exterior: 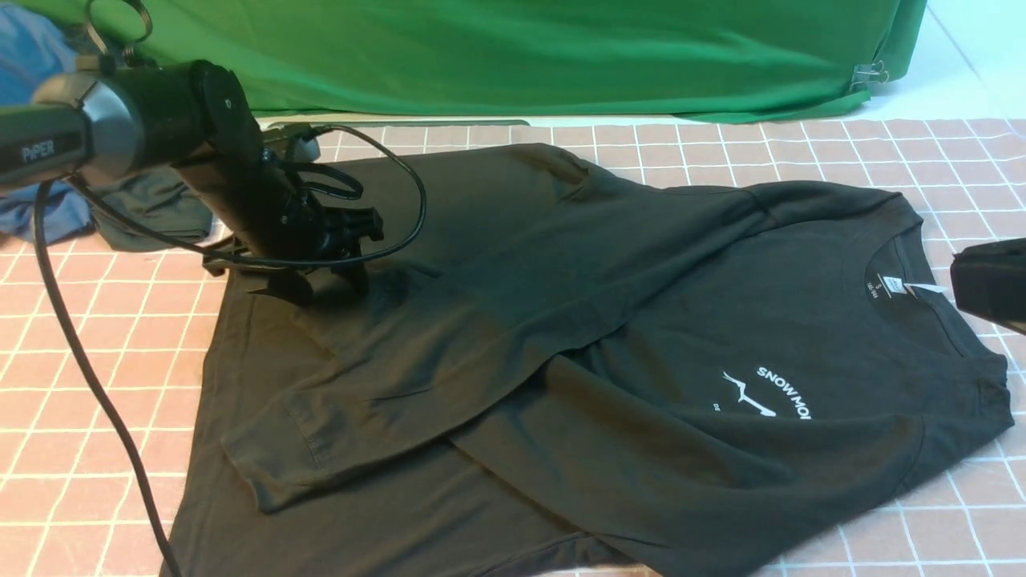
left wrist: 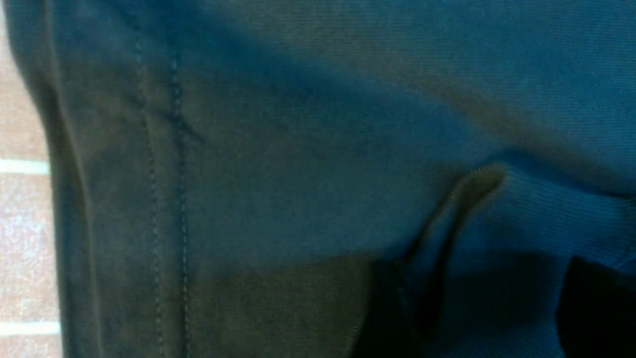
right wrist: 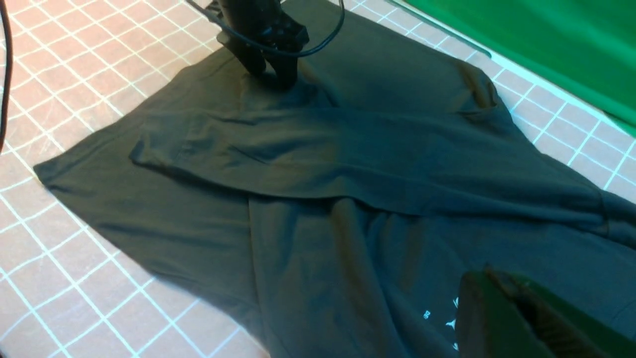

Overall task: Fold a long-sleeved shirt over a pink coffee tablecloth.
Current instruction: 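Grasp the left edge of the dark T-shirt lying flat on the table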

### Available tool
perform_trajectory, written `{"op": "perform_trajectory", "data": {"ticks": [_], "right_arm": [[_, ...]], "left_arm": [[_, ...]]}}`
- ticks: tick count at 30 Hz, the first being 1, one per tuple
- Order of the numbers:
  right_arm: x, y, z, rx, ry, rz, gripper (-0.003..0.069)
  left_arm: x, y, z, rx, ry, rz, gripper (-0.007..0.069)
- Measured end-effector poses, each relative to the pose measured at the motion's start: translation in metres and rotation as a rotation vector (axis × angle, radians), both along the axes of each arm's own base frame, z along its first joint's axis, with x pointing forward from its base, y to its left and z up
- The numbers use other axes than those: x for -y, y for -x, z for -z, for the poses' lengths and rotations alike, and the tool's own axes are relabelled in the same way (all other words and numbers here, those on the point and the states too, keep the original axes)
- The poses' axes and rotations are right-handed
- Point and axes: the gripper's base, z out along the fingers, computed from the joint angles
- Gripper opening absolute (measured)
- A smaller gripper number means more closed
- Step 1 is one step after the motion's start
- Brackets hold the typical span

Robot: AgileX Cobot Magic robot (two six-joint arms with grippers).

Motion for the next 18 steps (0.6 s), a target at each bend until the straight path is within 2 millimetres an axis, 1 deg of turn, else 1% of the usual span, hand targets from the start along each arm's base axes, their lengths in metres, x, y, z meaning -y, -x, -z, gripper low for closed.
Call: {"op": "perform_trajectory", "data": {"ticks": [2, 3, 4, 5, 11, 14, 18], "right_arm": [[0.000, 0.000, 0.000, 0.002, -0.002, 0.000, 0.0036], [0.000, 0.000, 0.000, 0.004, -0.004, 0.000, 0.0036], [0.000, 0.000, -0.001, 0.005, -0.004, 0.000, 0.0036], [0.000, 0.000, -0.001, 0.005, -0.004, 0.000, 0.0036], [0.000, 0.000, -0.001, 0.005, -0.004, 0.000, 0.0036], [0.000, 0.000, -0.001, 0.005, -0.004, 0.000, 0.0036], [0.000, 0.000, -0.001, 0.011, -0.009, -0.001, 0.0036]], "left_arm": [[0.000, 0.000, 0.003, -0.007, -0.002, 0.008, 0.0358], [0.000, 0.000, 0.004, -0.010, -0.008, 0.022, 0.0304], [0.000, 0.000, 0.004, -0.011, -0.010, 0.026, 0.0296], [-0.001, 0.000, 0.005, -0.012, -0.020, 0.051, 0.0234], [-0.002, 0.000, 0.003, -0.009, -0.057, 0.103, 0.0041], [-0.003, 0.001, -0.002, -0.001, -0.069, 0.111, 0.0029], [-0.004, 0.001, -0.023, 0.044, -0.087, 0.122, 0.0029]]}}
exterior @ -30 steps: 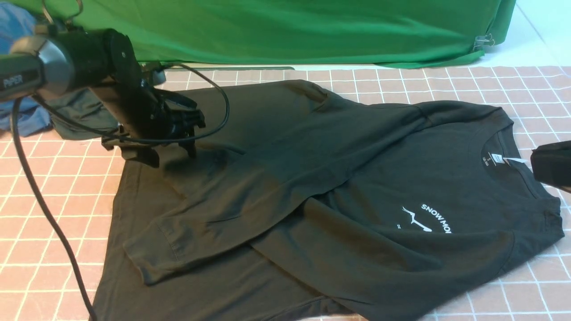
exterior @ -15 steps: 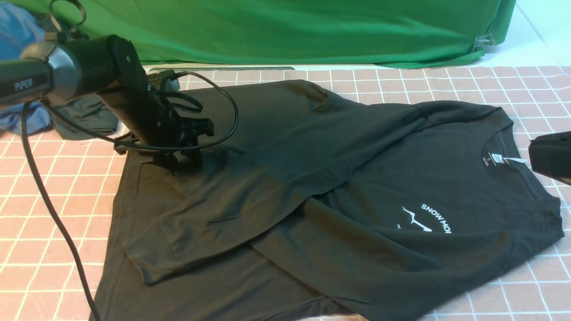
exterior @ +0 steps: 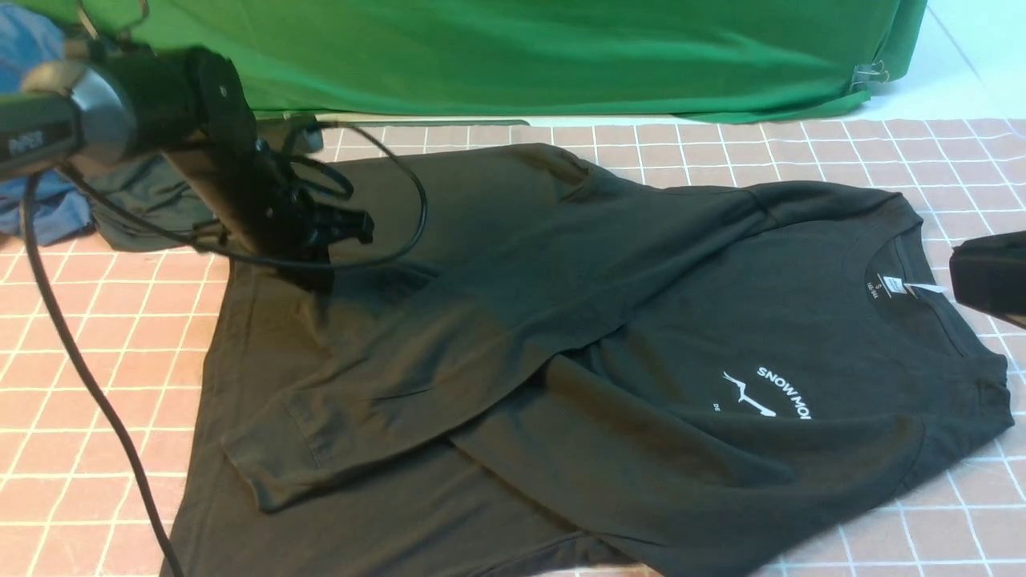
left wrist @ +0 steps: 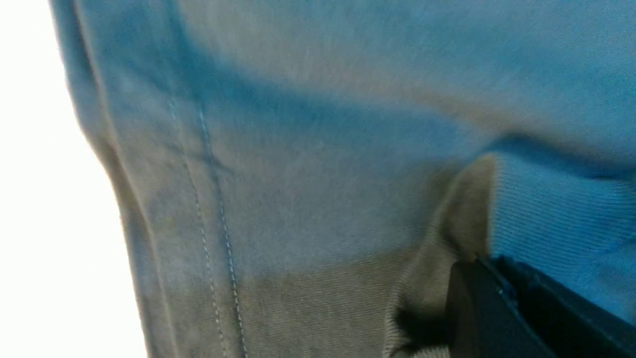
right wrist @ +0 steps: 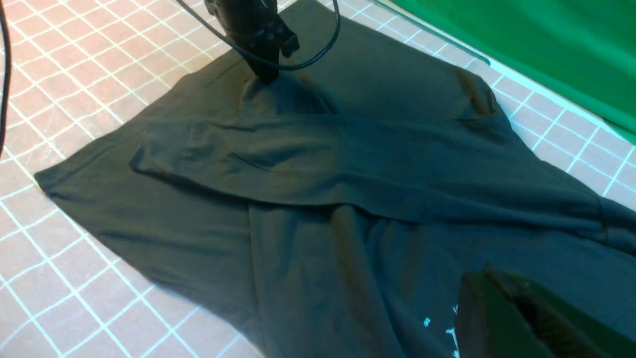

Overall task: Fold a long-sleeved shirt over a pink coffee tablecloth.
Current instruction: 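Grasp the left edge of the dark T-shirt lying flat on the table, then grasp the near edge of the shirt at its hem and shoulder corners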

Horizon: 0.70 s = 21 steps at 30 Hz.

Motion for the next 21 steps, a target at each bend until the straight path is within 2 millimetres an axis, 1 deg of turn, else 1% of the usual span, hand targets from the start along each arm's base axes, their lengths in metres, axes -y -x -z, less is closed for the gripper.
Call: {"op": "perform_trajectory", "data": {"ticks": [2, 5, 13, 21], "right_arm": [[0.000, 0.000, 0.000, 0.002, -0.001, 0.000, 0.0036], [0.000, 0.000, 0.000, 0.003, -0.003, 0.000, 0.0036], [0.000, 0.000, -0.001, 0.001, -0.009, 0.003, 0.0036], [0.000, 0.000, -0.001, -0.001, -0.012, 0.005, 0.0036]], "left_arm": [[0.000, 0.000, -0.011, 0.037, -0.002, 0.001, 0.0029], [-0.003, -0.001, -0.021, 0.086, -0.032, 0.011, 0.0029], [-0.012, -0.004, -0.024, 0.126, -0.138, -0.011, 0.0029], [-0.012, -0.011, -0.027, 0.216, -0.141, -0.009, 0.0030]]}}
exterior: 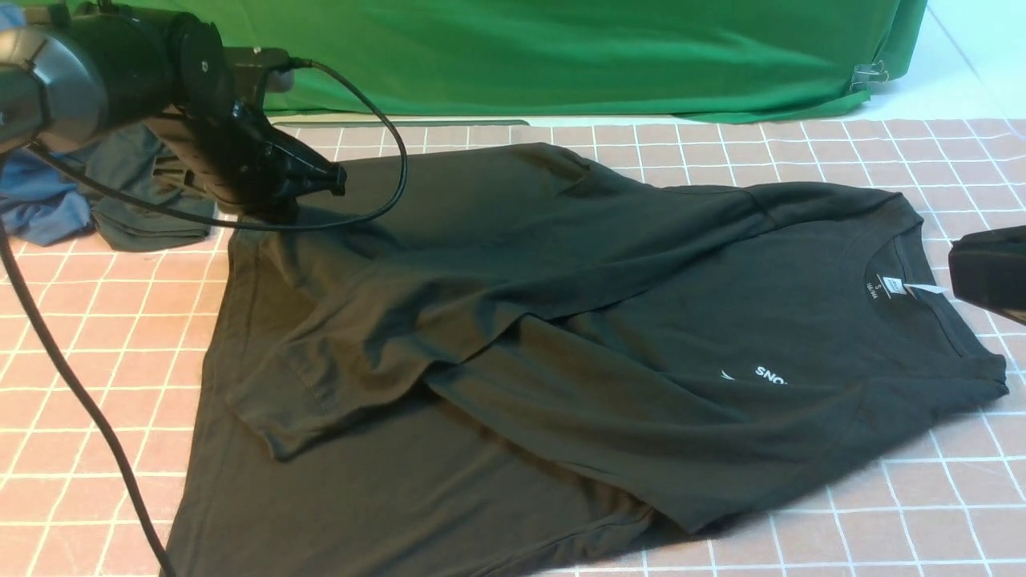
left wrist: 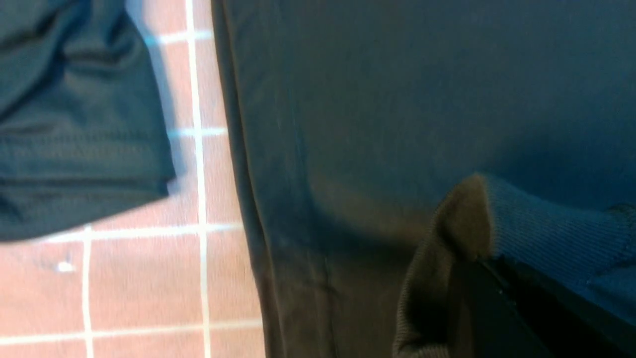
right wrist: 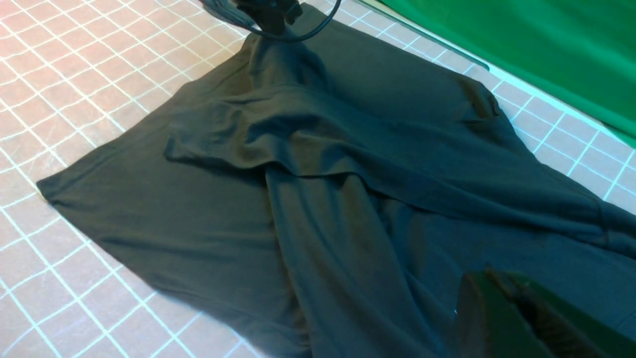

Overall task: Fold a long-sleeved shirt over a pink coffee tablecloth.
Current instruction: 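Grasp the near edge of the shirt at its hem and shoulder corners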

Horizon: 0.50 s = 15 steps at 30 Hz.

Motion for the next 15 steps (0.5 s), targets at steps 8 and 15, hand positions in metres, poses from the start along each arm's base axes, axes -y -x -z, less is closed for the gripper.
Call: {"op": "perform_trajectory", "data": {"ticks": [8, 15], "right_arm": [[0.0000, 0.0000, 0.0000, -0.003, -0.004, 0.003, 0.0036], [0.0000, 0.0000, 0.0000, -0.014, -0.019, 0.012, 0.0036]], "left_arm": [[0.0002, -0.0021, -0.0012, 0.026, 0.002, 0.001, 0.0039], [-0.0023, -0.0014, -0.0014, 0.020, -0.027, -0.003, 0.0230]]}}
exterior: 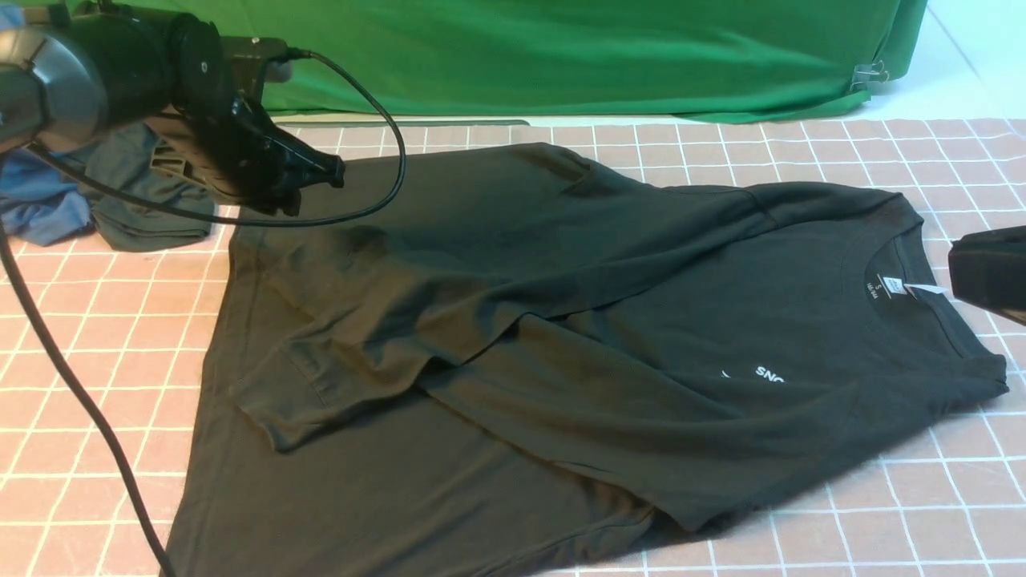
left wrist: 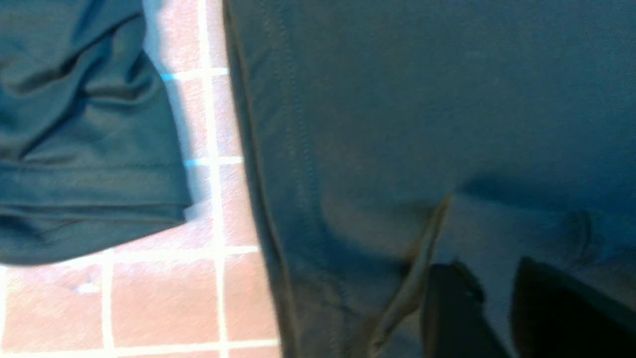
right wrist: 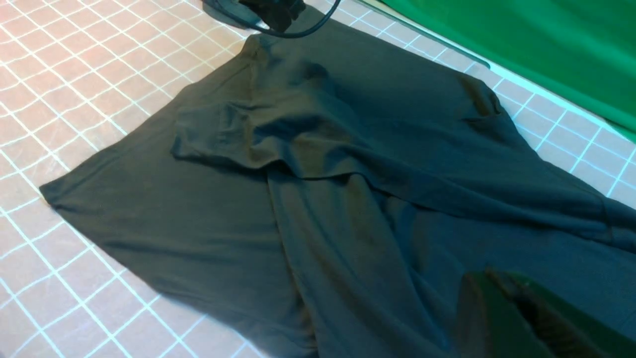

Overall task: Fold a long-sleeved shirt over a pink coffee tablecloth.
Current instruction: 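Grasp the near edge of the shirt at its hem and shoulder corners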

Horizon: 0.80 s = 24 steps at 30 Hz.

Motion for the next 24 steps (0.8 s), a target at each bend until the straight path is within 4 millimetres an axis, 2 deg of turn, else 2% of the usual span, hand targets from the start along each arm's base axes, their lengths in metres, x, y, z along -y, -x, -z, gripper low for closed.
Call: {"op": "perform_trajectory", "data": {"ticks": [3, 5, 7, 10, 14, 18, 20, 24], "right_arm": [[0.002, 0.000, 0.000, -0.020, -0.007, 0.031, 0.0036], [0.006, -0.001, -0.001, -0.045, 0.020, 0.074, 0.0036], [0.011, -0.005, -0.005, -0.062, 0.070, 0.142, 0.0036], [0.017, -0.016, -0.013, -0.068, 0.170, 0.247, 0.0036], [0.009, -0.043, -0.018, -0.102, 0.309, 0.339, 0.0035], [0.006, -0.075, -0.017, -0.158, 0.372, 0.394, 0.0035], [0.011, -0.094, -0.014, -0.223, 0.368, 0.406, 0.0035], [0.029, -0.137, -0.001, -0.384, 0.261, 0.373, 0.0035]], "left_arm": [[-0.004, 0.003, -0.006, 0.001, -0.023, -0.033, 0.0352], [-0.005, 0.006, -0.018, 0.029, -0.016, -0.066, 0.0402], [-0.005, 0.009, -0.036, 0.073, 0.010, -0.100, 0.0428], [-0.002, 0.015, -0.065, 0.125, 0.089, -0.137, 0.0416], [0.002, 0.035, -0.095, 0.101, 0.183, -0.171, 0.0275], [0.002, 0.060, -0.123, 0.114, 0.201, -0.174, 0.0061], [0.001, 0.078, -0.138, 0.147, 0.211, -0.171, 0.0024], [0.002, 0.119, -0.162, 0.197, 0.265, -0.142, 0.0014]]}}
